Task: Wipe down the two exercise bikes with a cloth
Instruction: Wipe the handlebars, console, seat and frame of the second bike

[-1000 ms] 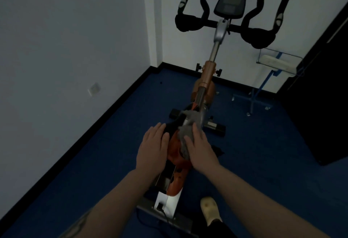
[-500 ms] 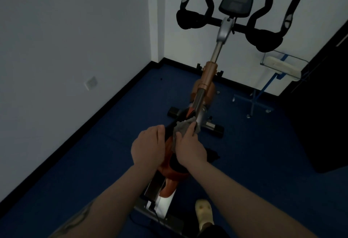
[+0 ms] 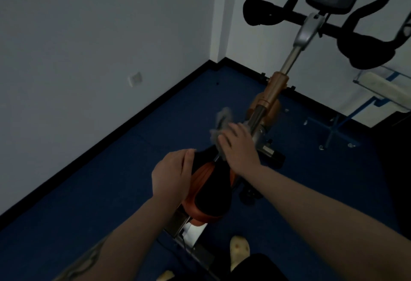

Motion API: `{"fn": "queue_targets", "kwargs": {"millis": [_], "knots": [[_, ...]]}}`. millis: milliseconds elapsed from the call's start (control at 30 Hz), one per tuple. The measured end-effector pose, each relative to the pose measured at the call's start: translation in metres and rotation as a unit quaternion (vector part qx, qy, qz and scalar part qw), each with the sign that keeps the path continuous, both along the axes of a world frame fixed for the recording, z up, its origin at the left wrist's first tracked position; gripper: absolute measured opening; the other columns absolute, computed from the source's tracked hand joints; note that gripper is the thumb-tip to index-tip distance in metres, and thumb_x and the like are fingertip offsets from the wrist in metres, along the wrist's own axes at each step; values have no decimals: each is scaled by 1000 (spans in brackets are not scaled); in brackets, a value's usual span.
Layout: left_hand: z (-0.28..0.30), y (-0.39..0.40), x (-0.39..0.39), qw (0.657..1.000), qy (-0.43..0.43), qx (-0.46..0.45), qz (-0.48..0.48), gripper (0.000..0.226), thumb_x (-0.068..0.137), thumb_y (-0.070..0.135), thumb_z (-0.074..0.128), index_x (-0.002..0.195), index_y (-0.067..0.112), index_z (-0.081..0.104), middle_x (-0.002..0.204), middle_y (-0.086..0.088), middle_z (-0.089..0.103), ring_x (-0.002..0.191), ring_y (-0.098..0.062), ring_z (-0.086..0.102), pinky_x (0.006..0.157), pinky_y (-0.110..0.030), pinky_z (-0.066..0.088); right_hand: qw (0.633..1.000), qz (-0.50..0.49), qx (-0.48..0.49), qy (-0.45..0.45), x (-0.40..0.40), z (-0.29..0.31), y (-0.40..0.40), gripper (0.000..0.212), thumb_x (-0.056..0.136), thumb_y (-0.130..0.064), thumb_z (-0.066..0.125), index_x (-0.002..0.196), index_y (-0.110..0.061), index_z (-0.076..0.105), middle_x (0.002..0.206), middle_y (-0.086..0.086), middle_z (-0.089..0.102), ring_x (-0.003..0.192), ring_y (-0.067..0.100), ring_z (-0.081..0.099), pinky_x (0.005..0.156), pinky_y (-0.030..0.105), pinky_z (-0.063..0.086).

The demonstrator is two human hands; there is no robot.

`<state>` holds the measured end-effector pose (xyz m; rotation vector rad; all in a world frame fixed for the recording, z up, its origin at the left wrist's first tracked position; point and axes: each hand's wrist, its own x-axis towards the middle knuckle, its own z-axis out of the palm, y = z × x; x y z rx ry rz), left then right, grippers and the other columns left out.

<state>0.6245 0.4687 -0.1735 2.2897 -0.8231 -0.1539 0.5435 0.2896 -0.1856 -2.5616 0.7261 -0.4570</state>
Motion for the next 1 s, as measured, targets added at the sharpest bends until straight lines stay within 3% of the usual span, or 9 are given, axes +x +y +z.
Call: {"fn": "queue_targets", "kwargs": {"millis": [133,233,367,433,533,600,733,833,1000], "knots": [[-1,1,-1,1000,1,-10,13,43,101,48,27,109,37,68,101,18,64,89,3,51,67,-18,34,984,159,-2,76,-5,10,-32,38,104,-40,36,117,-22,67,124,-4,60,127,18,43,112,40,24],[0,1,-3,1000,8,-10,26,40,102,45,29,110,38,68,100,26,58,91,8,48,70,-5,29,986,63,119,94,9,14,-49,38,105,-37,36,114,-18,67,115,4,60,112,25,52,98,39,40],[-1,2,-5,998,16,-31,48,36,102,44,32,107,37,68,101,26,57,93,5,50,71,-6,31,984,154,-13,89,-1,8,-41,38,104,-40,36,119,-20,65,118,0,57,114,22,45,98,35,39],[0,1,-5,998,9,-30,54,34,102,41,35,106,36,68,101,25,57,93,6,48,71,-6,30,961,258,0,103,-6,16,-61,40,104,-40,36,129,-20,59,123,-3,55,117,16,42,101,30,34],[1,1,-7,997,-2,-26,75,35,102,41,34,105,32,69,99,21,57,92,5,46,68,-7,29,953,241,47,175,8,23,-73,38,105,-37,32,127,-21,59,119,0,57,113,20,49,94,32,38],[0,0,-10,994,-4,-28,107,38,101,43,32,103,30,68,97,17,59,90,2,47,65,-9,29,953,199,-50,224,22,21,-58,36,105,-35,31,117,-20,62,109,4,61,105,28,56,81,37,41],[1,-2,-16,984,17,-10,175,45,98,51,29,102,25,65,97,14,55,93,-5,49,61,-18,31,925,317,-183,100,25,16,-29,35,104,-41,35,97,-26,66,91,0,68,83,23,62,67,31,34],[0,1,-28,977,87,-31,193,46,97,55,30,118,27,60,115,11,56,110,-9,50,81,-28,39,919,342,-81,179,31,26,-48,42,105,-45,26,117,-29,63,114,-4,67,101,20,61,78,36,44],[-4,17,-60,960,189,-136,155,87,79,75,43,152,32,22,153,18,22,139,-4,25,113,-31,27,890,338,-136,274,52,29,-18,52,103,-48,16,124,-25,59,119,5,63,101,25,58,71,35,41]]}}
